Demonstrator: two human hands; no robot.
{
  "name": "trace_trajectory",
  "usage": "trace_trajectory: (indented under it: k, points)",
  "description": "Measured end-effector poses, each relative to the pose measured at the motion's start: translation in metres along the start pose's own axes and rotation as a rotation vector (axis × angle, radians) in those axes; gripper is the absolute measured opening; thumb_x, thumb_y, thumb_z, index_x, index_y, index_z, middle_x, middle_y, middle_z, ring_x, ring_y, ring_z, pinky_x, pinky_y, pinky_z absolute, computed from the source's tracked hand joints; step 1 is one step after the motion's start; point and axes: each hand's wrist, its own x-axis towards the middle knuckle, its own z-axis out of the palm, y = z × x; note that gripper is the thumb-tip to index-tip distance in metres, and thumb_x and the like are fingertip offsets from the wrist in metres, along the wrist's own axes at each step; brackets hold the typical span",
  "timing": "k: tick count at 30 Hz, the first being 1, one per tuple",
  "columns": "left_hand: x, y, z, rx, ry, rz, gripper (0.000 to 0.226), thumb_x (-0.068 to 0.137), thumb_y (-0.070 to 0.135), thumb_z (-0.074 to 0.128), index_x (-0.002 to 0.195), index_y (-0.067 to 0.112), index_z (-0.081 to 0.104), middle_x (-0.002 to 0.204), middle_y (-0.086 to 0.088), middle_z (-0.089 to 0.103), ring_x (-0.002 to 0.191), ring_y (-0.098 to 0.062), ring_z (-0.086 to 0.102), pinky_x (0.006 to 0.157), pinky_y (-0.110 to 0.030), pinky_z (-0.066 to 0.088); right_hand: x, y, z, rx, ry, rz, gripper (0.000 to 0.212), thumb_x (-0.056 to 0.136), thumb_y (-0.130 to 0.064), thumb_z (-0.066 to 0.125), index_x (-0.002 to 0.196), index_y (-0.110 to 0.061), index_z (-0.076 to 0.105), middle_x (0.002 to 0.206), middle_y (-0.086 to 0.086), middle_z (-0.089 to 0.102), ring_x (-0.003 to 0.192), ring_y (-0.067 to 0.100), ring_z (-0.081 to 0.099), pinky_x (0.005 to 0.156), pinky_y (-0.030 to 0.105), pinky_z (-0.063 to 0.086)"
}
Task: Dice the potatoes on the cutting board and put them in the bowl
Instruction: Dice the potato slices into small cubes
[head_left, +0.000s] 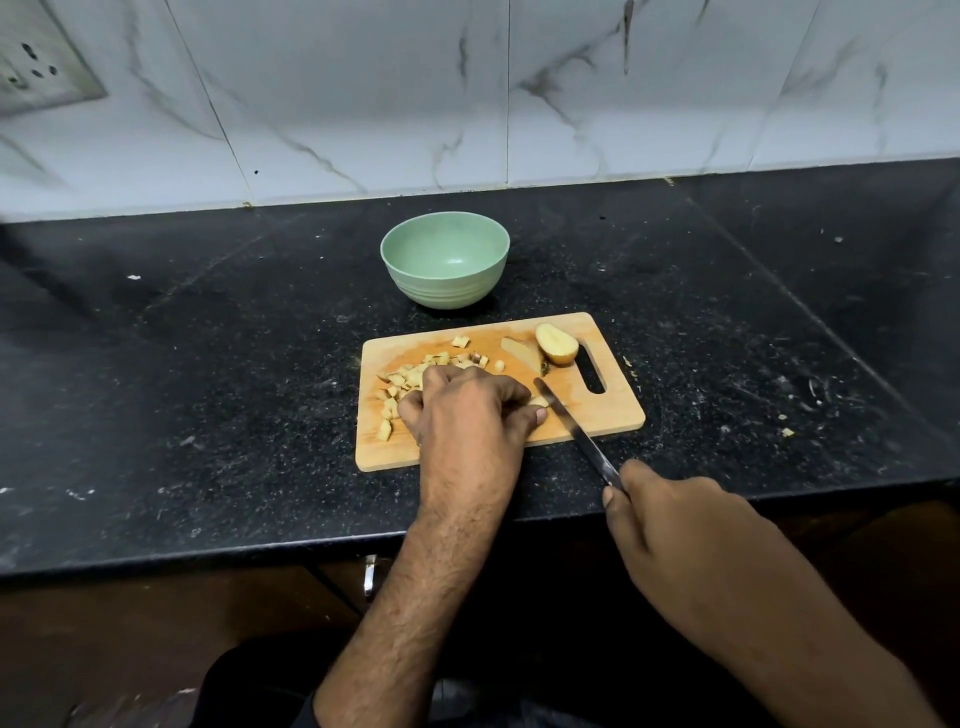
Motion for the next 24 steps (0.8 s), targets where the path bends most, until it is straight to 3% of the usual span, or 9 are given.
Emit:
trace_trajectory:
  k: [4,15,20,24]
  points:
    - [0.000,0.002,-0.001,0.043,-0.037,0.005,0.019,0.089,0.044,0.069,0.106,0.036,0.075,0.108,0.017,0.063,0.111,-0.010,0.034,0.086,-0.034,0.013,-0.002,-0.004,0.001,-0.016,-0.006,-0.027,0.025,0.105,-0.047,0.021,0.092,-0.029,0.033,0.072,-0.005,0.046,0.060,0.009,0.043,0.053,0.027,0.032]
    - [0.001,0.005,0.000,0.011,-0.023,-0.023,0.009,0.087,0.036,0.072,0.094,0.033,0.077,0.103,0.018,0.063,0.110,-0.012,0.037,0.084,-0.034,0.015,0.020,-0.008,0.006,-0.012,-0.119,-0.045,0.008,0.105,-0.025,0.032,0.098,-0.025,0.035,0.076,-0.005,0.041,0.074,0.022,0.048,0.067,0.036,0.039]
    - [-0.001,0.004,0.004,0.014,0.014,-0.031,0.011,0.088,0.038,0.070,0.093,0.031,0.076,0.102,0.016,0.062,0.112,-0.011,0.036,0.087,-0.034,0.013,0.003,0.006,-0.002,-0.006,-0.184,-0.074,0.022,0.108,-0.036,0.026,0.088,-0.030,0.033,0.075,-0.005,0.052,0.063,0.008,0.051,0.058,0.029,0.042]
    - [-0.003,0.002,0.007,0.027,0.059,-0.028,0.013,0.090,0.039,0.068,0.096,0.031,0.075,0.104,0.016,0.061,0.110,-0.010,0.033,0.086,-0.032,0.011,-0.003,0.010,-0.002,0.002,-0.160,-0.057,0.023,0.106,-0.044,0.024,0.089,-0.033,0.033,0.072,-0.004,0.053,0.059,0.009,0.051,0.056,0.027,0.041]
